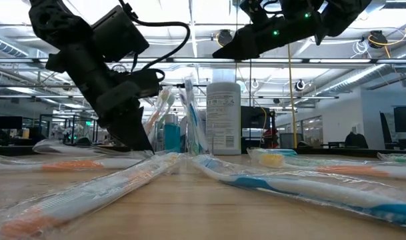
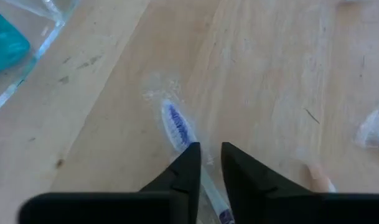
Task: Pick & Place toothbrushing station
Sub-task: Put the purple toothbrush into the transparent organizer
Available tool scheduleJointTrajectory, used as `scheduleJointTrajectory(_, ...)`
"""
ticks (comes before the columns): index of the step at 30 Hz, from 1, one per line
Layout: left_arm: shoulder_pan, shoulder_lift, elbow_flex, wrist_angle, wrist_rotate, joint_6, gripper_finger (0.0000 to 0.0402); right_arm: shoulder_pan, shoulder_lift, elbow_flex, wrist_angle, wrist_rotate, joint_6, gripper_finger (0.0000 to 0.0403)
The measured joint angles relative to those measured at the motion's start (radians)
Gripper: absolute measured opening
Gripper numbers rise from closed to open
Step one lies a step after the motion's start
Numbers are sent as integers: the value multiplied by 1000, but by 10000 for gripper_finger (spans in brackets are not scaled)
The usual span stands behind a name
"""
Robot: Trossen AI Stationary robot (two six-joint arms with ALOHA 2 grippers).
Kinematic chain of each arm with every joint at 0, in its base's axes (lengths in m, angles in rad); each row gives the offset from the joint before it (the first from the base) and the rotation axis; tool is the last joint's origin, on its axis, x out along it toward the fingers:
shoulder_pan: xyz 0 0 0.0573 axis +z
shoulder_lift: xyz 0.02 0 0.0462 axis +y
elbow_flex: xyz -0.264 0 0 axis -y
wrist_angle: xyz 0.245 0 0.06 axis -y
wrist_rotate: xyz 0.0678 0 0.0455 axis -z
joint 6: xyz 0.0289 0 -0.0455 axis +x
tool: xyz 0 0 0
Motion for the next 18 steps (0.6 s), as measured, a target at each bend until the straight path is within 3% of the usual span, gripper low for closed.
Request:
scheduleJointTrajectory(5,-1,-16,-1,1,4,66,6,4,0,0,-1,0,3,100)
scheduleJointTrajectory(10,-18,-73,-3,-20,-15,121,8,17,0,0,-17,0,16,100)
scheduleJointTrajectory(18,-81,-242,-2,-87,-169,153,3,29,0,0,-30,-2,81,100)
